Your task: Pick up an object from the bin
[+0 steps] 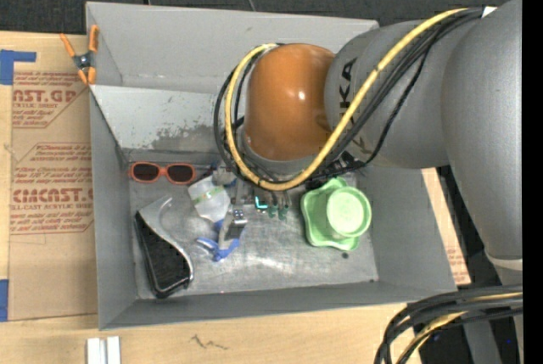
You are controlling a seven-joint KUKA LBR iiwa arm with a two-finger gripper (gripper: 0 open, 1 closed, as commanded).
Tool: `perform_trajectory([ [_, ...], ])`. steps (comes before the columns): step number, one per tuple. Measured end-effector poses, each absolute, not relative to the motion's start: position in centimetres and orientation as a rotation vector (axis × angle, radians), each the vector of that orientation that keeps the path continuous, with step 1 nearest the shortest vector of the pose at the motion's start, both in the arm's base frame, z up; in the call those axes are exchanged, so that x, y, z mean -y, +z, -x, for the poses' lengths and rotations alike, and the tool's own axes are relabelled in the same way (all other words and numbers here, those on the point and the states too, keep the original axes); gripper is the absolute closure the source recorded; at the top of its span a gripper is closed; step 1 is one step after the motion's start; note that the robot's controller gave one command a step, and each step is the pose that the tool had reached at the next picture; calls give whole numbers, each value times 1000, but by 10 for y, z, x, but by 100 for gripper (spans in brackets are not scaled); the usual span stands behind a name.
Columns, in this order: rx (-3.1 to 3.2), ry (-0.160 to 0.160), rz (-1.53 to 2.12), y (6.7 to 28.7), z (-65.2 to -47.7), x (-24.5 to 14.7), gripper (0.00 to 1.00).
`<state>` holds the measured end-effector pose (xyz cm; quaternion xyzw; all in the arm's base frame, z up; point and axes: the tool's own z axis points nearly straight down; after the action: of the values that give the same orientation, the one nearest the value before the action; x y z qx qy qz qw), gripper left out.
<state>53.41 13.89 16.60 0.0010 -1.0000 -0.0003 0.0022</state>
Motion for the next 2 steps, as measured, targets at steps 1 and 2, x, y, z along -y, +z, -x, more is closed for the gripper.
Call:
perform_trajectory([
  [1,3142,-2,-1,168,-536,-139,0],
  [2,3153,-5,-55,127,-555,-128,0],
])
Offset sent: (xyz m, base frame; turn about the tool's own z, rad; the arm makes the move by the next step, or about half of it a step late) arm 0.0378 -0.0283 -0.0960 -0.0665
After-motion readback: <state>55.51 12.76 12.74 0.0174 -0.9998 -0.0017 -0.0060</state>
